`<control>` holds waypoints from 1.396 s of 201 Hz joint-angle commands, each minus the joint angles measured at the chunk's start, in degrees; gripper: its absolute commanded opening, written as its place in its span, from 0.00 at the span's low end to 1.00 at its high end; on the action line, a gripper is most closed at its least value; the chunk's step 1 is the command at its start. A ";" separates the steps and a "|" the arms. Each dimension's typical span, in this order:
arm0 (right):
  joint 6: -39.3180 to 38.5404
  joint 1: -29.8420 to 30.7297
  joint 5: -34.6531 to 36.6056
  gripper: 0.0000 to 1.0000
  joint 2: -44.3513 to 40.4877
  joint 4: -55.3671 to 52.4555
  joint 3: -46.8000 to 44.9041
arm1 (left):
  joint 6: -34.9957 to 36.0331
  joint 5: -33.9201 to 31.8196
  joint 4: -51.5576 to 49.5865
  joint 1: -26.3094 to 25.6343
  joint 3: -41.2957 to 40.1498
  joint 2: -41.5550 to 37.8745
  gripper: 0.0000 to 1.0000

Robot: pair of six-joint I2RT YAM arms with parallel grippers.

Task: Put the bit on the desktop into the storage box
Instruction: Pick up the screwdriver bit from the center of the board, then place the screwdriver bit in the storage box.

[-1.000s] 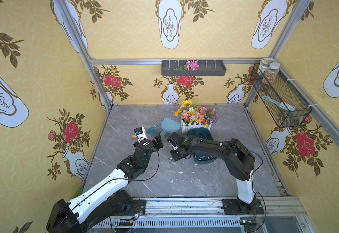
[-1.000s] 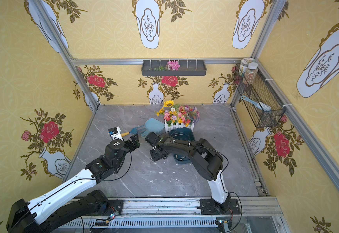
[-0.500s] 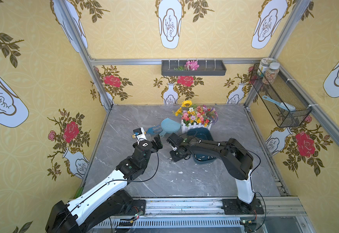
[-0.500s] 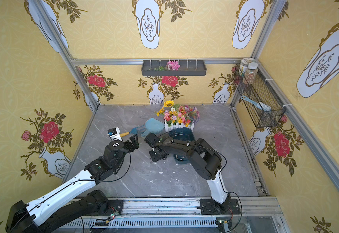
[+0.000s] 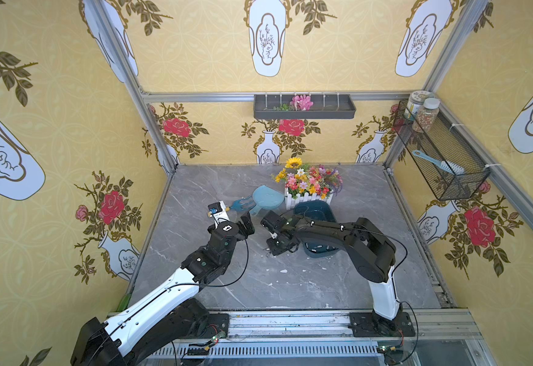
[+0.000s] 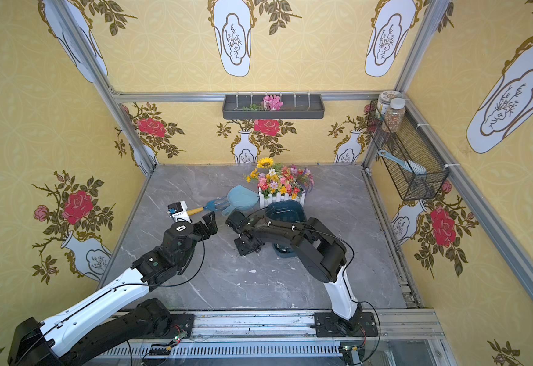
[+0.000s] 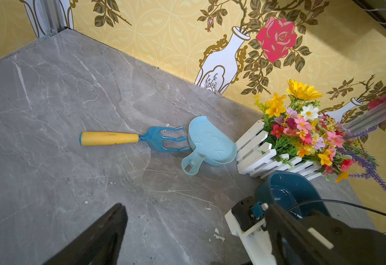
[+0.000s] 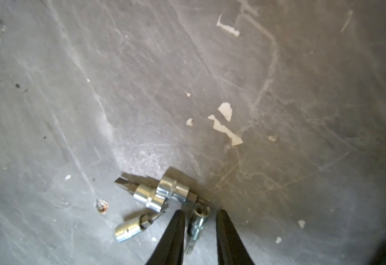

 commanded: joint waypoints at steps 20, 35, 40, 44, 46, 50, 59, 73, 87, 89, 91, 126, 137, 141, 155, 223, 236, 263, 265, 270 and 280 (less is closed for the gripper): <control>0.06 0.04 1.69 0.23 0.76 -2.68 -0.06 | 0.05 -0.80 0.06 0.09 -0.41 -0.40 1.00; -0.08 0.02 2.31 0.20 0.52 -3.03 -0.22 | 0.05 -0.96 -0.12 0.09 -0.39 -0.57 1.00; -0.09 0.08 2.52 0.19 0.37 -3.13 -0.36 | 0.05 -0.99 -0.08 0.08 -0.39 -0.64 1.00; -0.06 0.03 2.76 0.18 0.24 -3.21 -0.46 | 0.04 -1.16 -0.15 0.12 -0.46 -0.66 1.00; -0.09 0.07 2.82 0.18 0.17 -3.21 -0.48 | 0.05 -1.11 -0.18 0.14 -0.48 -0.71 1.00; -0.07 0.09 2.95 0.18 0.03 -3.26 -0.56 | 0.03 -1.14 -0.14 0.10 -0.43 -0.75 1.00; -0.07 0.10 3.28 0.16 -0.34 -3.30 -0.73 | 0.02 -1.21 -0.15 0.18 -0.43 -0.86 1.00; -0.06 0.08 3.73 0.15 -0.91 -3.31 -1.10 | 0.01 -1.11 -0.16 0.18 -0.56 -0.91 1.00; -0.06 0.05 3.88 0.14 -1.44 -3.22 -1.24 | -0.02 -1.16 -0.15 0.18 -0.52 -0.86 1.00; -0.10 0.05 3.91 0.14 -1.47 -3.22 -1.35 | 0.03 -1.18 -0.14 0.18 -0.54 -0.84 1.00; -0.04 0.09 3.87 0.14 -1.59 -3.26 -1.33 | 0.02 -1.18 -0.20 0.18 -0.52 -0.84 1.00; -0.36 -0.04 2.88 0.14 -2.70 -2.18 -1.96 | 0.05 -1.07 -0.31 0.19 -0.43 -0.93 1.00; -0.34 -0.05 2.32 0.14 -3.17 -1.90 -2.13 | 0.00 -0.99 -0.40 0.26 -0.43 -0.99 1.00; -0.30 -0.07 2.21 0.14 -3.27 -1.89 -2.22 | 0.04 -1.05 -0.48 0.26 -0.40 -1.01 1.00; -0.51 -0.23 2.11 0.14 -3.74 -1.95 -2.25 | 0.04 -1.12 -0.51 0.26 -0.42 -1.09 1.00; -1.26 -2.25 1.13 0.14 -9.50 -2.25 -3.12 | 0.22 -1.21 -0.58 0.35 -0.18 -1.08 1.00; -1.47 -3.05 0.79 0.14 -11.16 -2.27 -3.77 | 0.19 -1.12 -0.52 0.35 -0.21 -1.10 1.00; -1.79 -5.08 0.15 0.14 -15.21 -2.59 -5.16 | 0.38 -1.06 -0.43 0.35 0.07 -0.85 1.00; -1.85 -5.39 0.16 0.14 -15.48 -2.60 -5.23 | 0.40 -1.02 -0.43 0.35 0.09 -0.84 1.00; -1.97 -5.92 0.16 0.14 -16.19 -2.73 -5.55 | 0.40 -1.08 -0.48 0.35 0.10 -0.86 1.00; -2.26 -6.95 0.23 0.14 -17.86 -3.03 -6.08 | 0.40 -0.99 -0.36 0.35 0.14 -0.79 1.00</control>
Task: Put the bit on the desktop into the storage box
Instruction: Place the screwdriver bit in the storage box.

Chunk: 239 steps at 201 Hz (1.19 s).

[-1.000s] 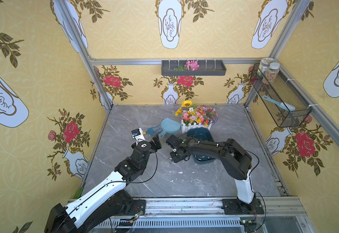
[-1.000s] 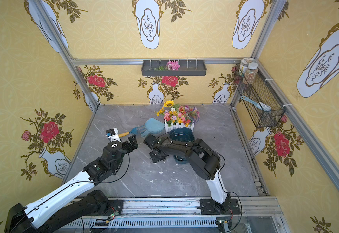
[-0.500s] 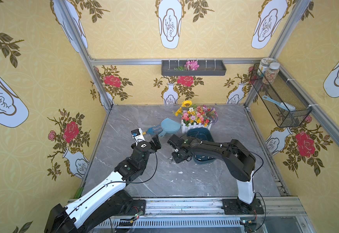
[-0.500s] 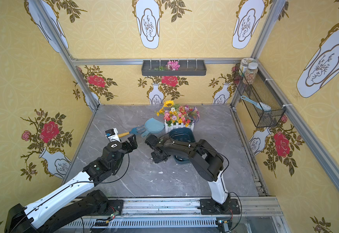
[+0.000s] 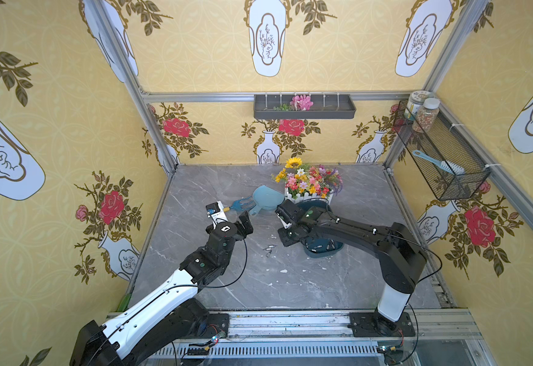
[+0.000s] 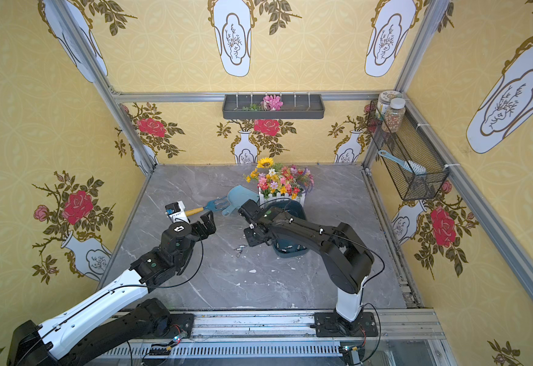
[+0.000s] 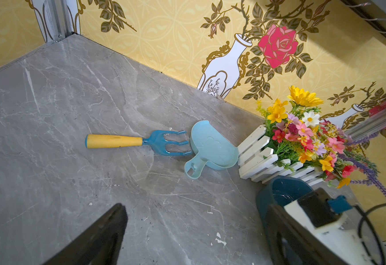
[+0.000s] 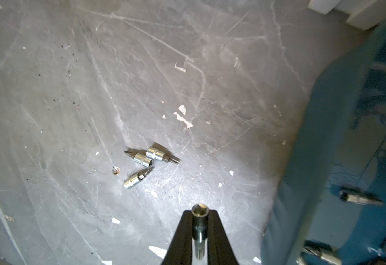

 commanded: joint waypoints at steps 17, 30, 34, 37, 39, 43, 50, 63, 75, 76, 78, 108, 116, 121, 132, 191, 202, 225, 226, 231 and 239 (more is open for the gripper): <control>-1.36 -3.88 -0.12 0.14 -5.53 -1.48 -1.90 | 0.44 0.03 -0.26 0.11 0.45 0.39 1.00; -1.82 -5.67 0.28 0.14 -7.32 -2.12 -2.84 | 0.49 0.13 -0.25 0.10 0.56 0.56 1.00; -1.92 -6.18 0.43 0.14 -7.90 -2.27 -3.10 | 0.49 0.14 -0.25 0.11 0.61 0.56 1.00; -1.97 -6.61 0.53 0.14 -8.36 -2.31 -3.36 | 0.49 0.17 -0.27 0.11 0.63 0.56 1.00; -2.03 -6.86 0.57 0.14 -8.65 -2.43 -3.50 | 0.49 0.18 -0.28 0.11 0.58 0.56 1.00; -2.30 -7.44 0.75 0.14 -9.08 -2.57 -3.85 | 0.48 0.16 -0.28 0.11 0.61 0.56 1.00; -2.54 -8.45 1.04 0.14 -10.04 -2.92 -4.35 | 0.49 0.19 -0.27 0.11 0.69 0.64 1.00; -3.05 -10.29 1.58 0.14 -11.59 -3.42 -5.43 | 0.49 0.22 -0.23 0.10 0.68 0.65 1.00; -3.54 -12.11 1.89 0.14 -13.07 -3.93 -6.45 | 0.40 0.29 -0.23 0.11 0.69 0.70 1.00; -3.60 -12.28 1.90 0.14 -13.15 -3.96 -6.49 | 0.36 0.28 -0.23 0.11 0.66 0.72 1.00; -3.69 -12.62 1.95 0.14 -13.38 -3.99 -6.72 | 0.39 0.20 -0.23 0.05 0.68 0.69 1.00; -4.77 -17.17 1.90 0.14 -16.30 -4.52 -9.40 | 0.16 0.42 -0.25 0.09 0.67 0.83 1.00; -5.05 -18.39 1.74 0.14 -17.01 -4.60 -10.03 | 0.01 0.37 -0.25 0.11 0.58 0.91 1.00; -5.19 -19.09 1.71 0.14 -17.37 -4.61 -10.45 | 0.03 0.46 -0.20 0.13 0.63 0.92 1.00; -5.57 -20.52 1.56 0.14 -18.08 -4.70 -11.23 | -0.04 0.50 -0.14 0.11 0.62 1.00 1.00; -6.27 -24.22 0.90 0.14 -19.47 -4.61 -13.60 | -0.07 0.40 -0.23 0.20 0.45 1.09 1.00; -6.27 -24.31 0.94 0.14 -19.38 -4.57 -13.69 | -0.07 0.38 -0.23 0.20 0.37 1.09 1.00; -6.30 -24.35 0.87 0.14 -19.20 -4.42 -13.54 | -0.18 0.35 -0.23 0.20 0.29 1.00 1.00; -6.34 -24.37 0.86 0.14 -19.16 -4.38 -13.51 | -0.15 0.31 -0.23 0.20 0.28 1.00 1.00; -6.39 -24.46 0.82 0.14 -19.20 -4.35 -13.55 | -0.13 0.35 -0.31 0.20 0.27 1.00 1.00; -6.39 -24.44 0.86 0.15 -19.07 -4.39 -13.50 | -0.24 0.35 -0.28 0.20 0.19 0.92 1.00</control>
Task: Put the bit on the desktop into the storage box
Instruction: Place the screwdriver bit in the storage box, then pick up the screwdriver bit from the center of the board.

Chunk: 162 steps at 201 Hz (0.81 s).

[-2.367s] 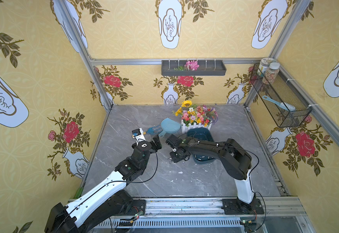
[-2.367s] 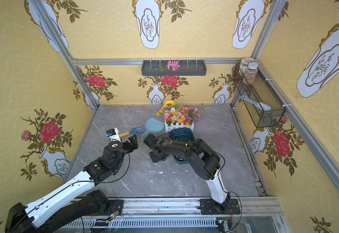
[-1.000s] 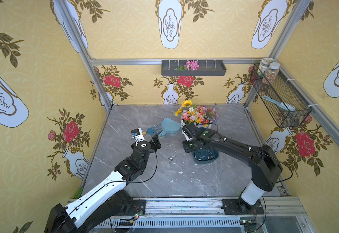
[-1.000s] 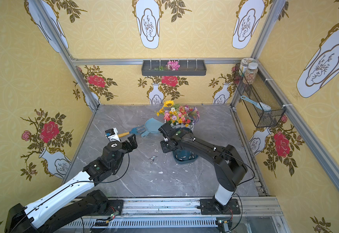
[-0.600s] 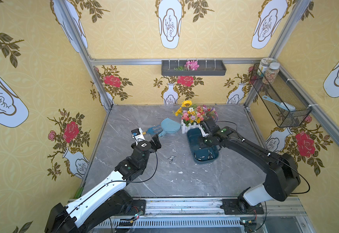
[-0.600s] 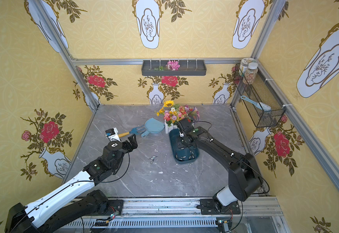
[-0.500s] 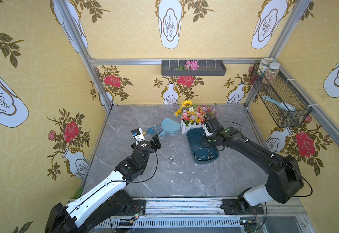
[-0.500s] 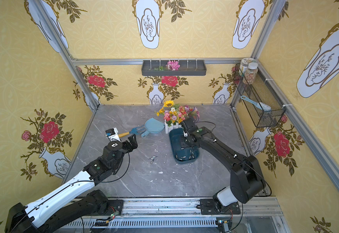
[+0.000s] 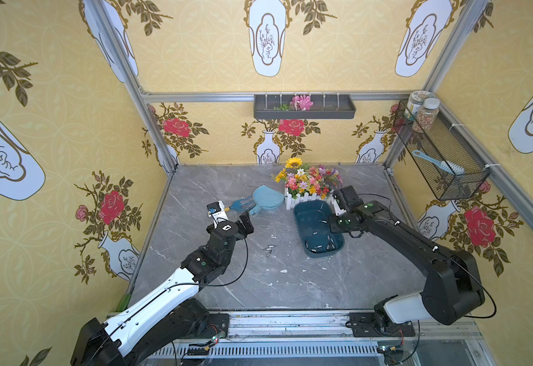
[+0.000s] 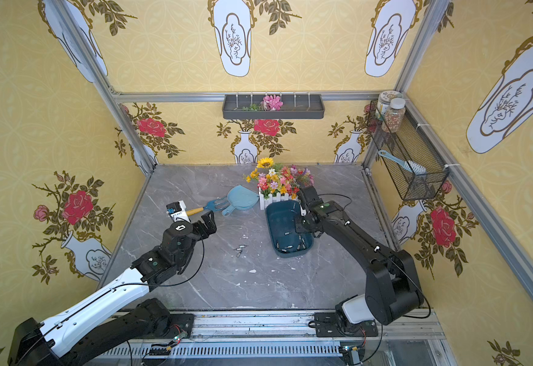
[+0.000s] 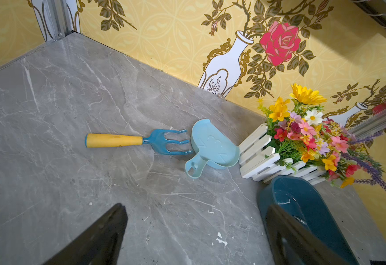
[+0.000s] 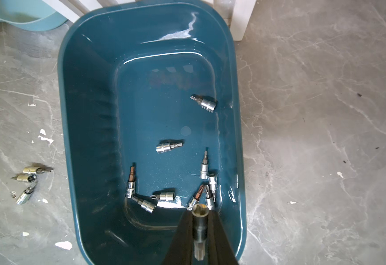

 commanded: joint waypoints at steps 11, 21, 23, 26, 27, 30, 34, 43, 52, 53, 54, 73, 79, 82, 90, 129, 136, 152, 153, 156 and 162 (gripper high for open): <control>-0.27 -0.20 0.03 0.16 0.17 0.24 0.08 | -0.28 0.16 -0.29 0.08 -0.25 -0.22 1.00; -0.25 -0.26 0.11 0.17 0.22 0.20 0.06 | -0.28 0.16 -0.34 0.09 -0.32 -0.23 1.00; -0.26 -0.28 0.12 0.17 0.16 0.27 0.00 | -0.23 0.21 -0.37 0.09 -0.28 -0.30 1.00; -0.30 -0.27 0.03 0.17 0.08 0.32 -0.04 | -0.22 0.17 -0.38 0.09 -0.27 -0.27 1.00; -0.31 -0.24 0.04 0.18 0.07 0.28 -0.06 | -0.26 0.20 -0.33 0.09 -0.32 -0.27 1.00; -0.29 -0.28 0.07 0.18 0.05 0.32 -0.07 | -0.31 0.15 -0.31 0.09 -0.28 -0.27 1.00; -0.32 -0.27 0.06 0.19 0.01 0.33 -0.05 | -0.32 0.12 -0.32 0.07 -0.27 -0.27 1.00; -0.32 -0.34 0.13 0.21 -0.01 0.29 -0.06 | -0.24 0.13 -0.34 0.05 -0.28 -0.27 1.00; -0.28 -0.36 0.17 0.24 -0.09 0.33 -0.11 | -0.22 0.11 -0.38 0.05 -0.27 -0.35 1.00; -0.31 -0.37 0.24 0.24 -0.15 0.33 -0.14 | -0.26 0.12 -0.33 0.07 -0.27 -0.35 1.00; -0.27 -0.37 0.27 0.24 -0.14 0.29 -0.15 | -0.24 0.13 -0.36 0.08 -0.27 -0.35 1.00; -0.24 -0.33 0.53 0.31 -0.43 0.37 -0.17 | -0.29 0.11 -0.39 0.02 -0.30 -0.31 1.00; -0.27 -0.42 0.56 0.33 -0.56 0.47 -0.25 | -0.24 0.09 -0.46 0.08 -0.30 -0.35 1.00; -0.24 -0.41 0.59 0.34 -0.64 0.50 -0.24 | -0.29 0.13 -0.41 0.09 -0.27 -0.35 1.00; -0.31 -0.45 0.57 0.36 -0.80 0.58 -0.26 | -0.26 0.08 -0.48 0.07 -0.27 -0.28 1.00; -0.66 -1.01 1.16 0.47 -2.02 0.68 -0.36 | -0.25 0.14 -0.49 0.08 -0.21 -0.35 1.00; -0.81 -1.12 1.19 0.49 -2.42 0.81 -0.52 | -0.28 0.07 -0.55 0.09 -0.18 -0.35 1.00; -1.25 -1.54 1.30 0.53 -3.51 1.51 -1.13 | -0.28 0.18 -0.55 0.09 -0.20 -0.27 1.00; -1.23 -1.57 1.37 0.54 -3.62 1.53 -1.13 | -0.21 0.20 -0.55 0.09 -0.19 -0.27 1.00; -1.30 -1.66 1.40 0.55 -3.95 1.66 -1.29 | -0.15 0.28 -0.55 0.09 -0.18 -0.31 1.00; -1.44 -1.70 1.52 0.57 -4.55 1.97 -1.55 | -0.04 0.39 -0.56 0.05 -0.21 -0.18 1.00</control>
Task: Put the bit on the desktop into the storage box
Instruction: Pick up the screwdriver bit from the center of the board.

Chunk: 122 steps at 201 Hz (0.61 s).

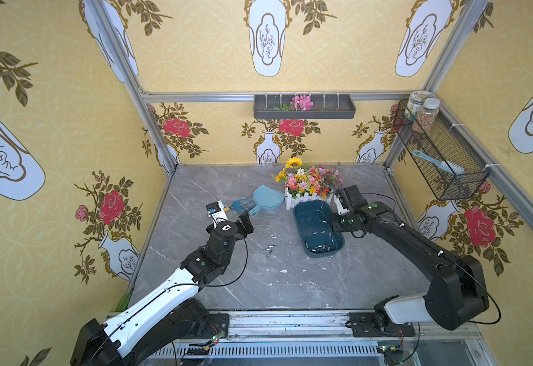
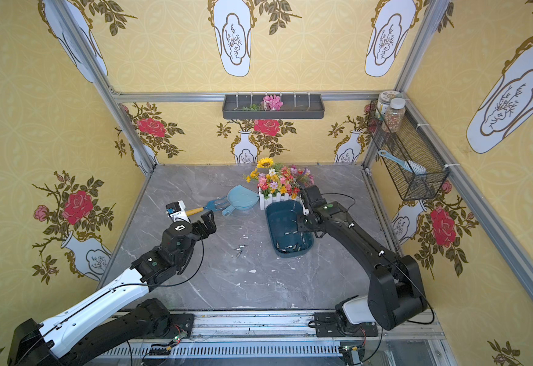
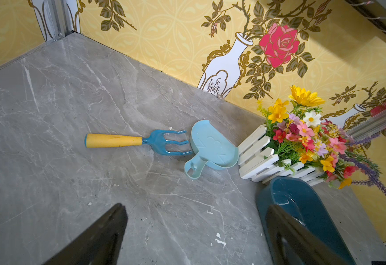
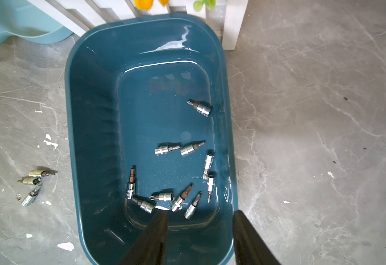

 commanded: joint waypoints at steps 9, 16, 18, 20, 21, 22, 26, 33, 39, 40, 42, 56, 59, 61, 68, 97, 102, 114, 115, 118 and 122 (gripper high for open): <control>-1.19 -0.67 1.47 0.58 -2.64 2.01 -1.29 | 0.18 0.48 -0.72 0.07 -0.15 0.22 1.00; -1.35 -1.00 1.61 0.60 -3.41 2.43 -1.61 | 0.21 0.57 -0.77 0.06 -0.10 0.31 1.00; -1.34 -1.08 1.74 0.61 -3.68 2.50 -1.73 | 0.25 0.69 -0.80 0.04 -0.10 0.32 1.00; -1.41 -1.23 1.77 0.61 -3.88 2.60 -1.80 | 0.24 0.62 -0.78 0.06 -0.03 0.35 1.00; -1.42 -1.31 1.77 0.62 -3.99 2.62 -1.84 | 0.22 0.69 -0.82 0.11 -0.02 0.38 1.00; -1.47 -1.31 1.86 0.62 -4.08 2.67 -1.82 | 0.25 0.72 -0.84 0.13 -0.01 0.40 1.00; -1.51 -1.56 1.91 0.63 -4.51 2.86 -2.14 | 0.35 0.70 -0.86 0.08 0.07 0.49 1.00; -1.60 -2.05 2.05 0.65 -5.30 3.22 -2.53 | 0.37 0.90 -0.86 0.11 0.10 0.58 1.00; -1.72 -2.29 2.16 0.67 -5.94 3.42 -2.73 | 0.43 1.02 -0.86 0.11 0.16 0.67 1.00; -1.71 -2.42 2.19 0.68 -6.03 3.42 -2.84 | 0.45 1.06 -0.86 0.09 0.16 0.72 1.00; -1.81 -2.58 2.23 0.68 -6.27 3.49 -2.96 | 0.40 1.16 -0.86 0.14 0.21 0.71 1.00; -1.87 -3.58 2.37 0.72 -7.77 4.16 -3.82 | 0.49 1.52 -0.96 0.11 0.35 1.10 1.00; -1.91 -3.96 2.39 0.73 -8.22 4.35 -3.94 | 0.59 1.65 -1.00 0.15 0.42 1.19 1.00; -1.88 -4.12 2.35 0.74 -8.40 4.43 -4.11 | 0.58 1.77 -1.01 0.13 0.39 1.25 1.00; -1.89 -4.82 2.34 0.77 -9.22 4.87 -4.61 | 0.69 2.06 -1.12 0.16 0.51 1.40 1.00; -1.49 -8.38 1.36 0.89 -12.51 6.65 -6.86 | 1.23 4.09 -2.54 0.16 1.30 2.49 1.00; -1.41 -9.11 1.16 0.91 -13.04 6.94 -7.31 | 1.38 4.56 -2.96 0.11 1.49 2.68 1.00; -1.15 -10.77 0.64 0.97 -14.33 7.61 -8.26 | 1.94 5.89 -4.03 0.16 2.03 3.20 1.00; -1.11 -10.92 0.59 0.98 -14.40 7.67 -8.33 | 1.99 6.04 -4.12 0.16 2.11 3.26 1.00; -1.08 -11.30 0.51 0.99 -14.64 7.72 -8.47 | 2.10 6.38 -4.46 0.08 2.30 3.43 1.00; -1.02 -11.84 0.38 0.98 -15.05 7.97 -8.70 | 2.28 6.75 -4.91 0.15 2.44 3.58 1.00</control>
